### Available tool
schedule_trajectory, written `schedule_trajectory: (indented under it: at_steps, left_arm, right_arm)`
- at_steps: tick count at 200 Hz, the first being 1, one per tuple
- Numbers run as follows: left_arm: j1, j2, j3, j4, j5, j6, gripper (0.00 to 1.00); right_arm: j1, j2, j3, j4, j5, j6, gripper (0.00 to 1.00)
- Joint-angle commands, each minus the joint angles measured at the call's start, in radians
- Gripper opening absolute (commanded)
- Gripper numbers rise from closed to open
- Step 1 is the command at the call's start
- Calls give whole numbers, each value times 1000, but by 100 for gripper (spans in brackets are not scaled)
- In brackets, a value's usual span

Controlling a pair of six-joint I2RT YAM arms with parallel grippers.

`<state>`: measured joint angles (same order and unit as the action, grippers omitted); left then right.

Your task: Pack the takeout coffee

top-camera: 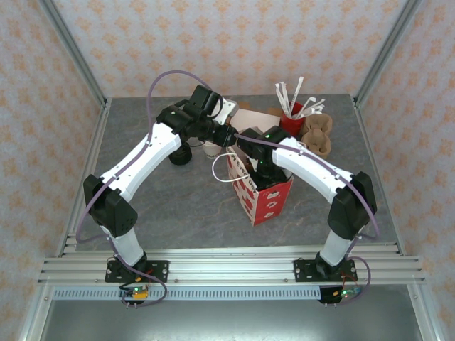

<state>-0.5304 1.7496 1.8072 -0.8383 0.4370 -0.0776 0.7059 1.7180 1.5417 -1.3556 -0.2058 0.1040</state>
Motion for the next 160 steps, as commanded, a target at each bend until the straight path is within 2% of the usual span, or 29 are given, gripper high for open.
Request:
schedule_trajectory:
  at_steps: [1, 160]
  left_arm:
    - [-3, -12, 0, -2, -9, 2, 29]
    - [-3, -11, 1, -6, -10, 6, 29]
  right_arm:
    - [-6, 9, -12, 2, 35, -10, 50]
    - [-6, 7, -15, 10, 46, -12, 50]
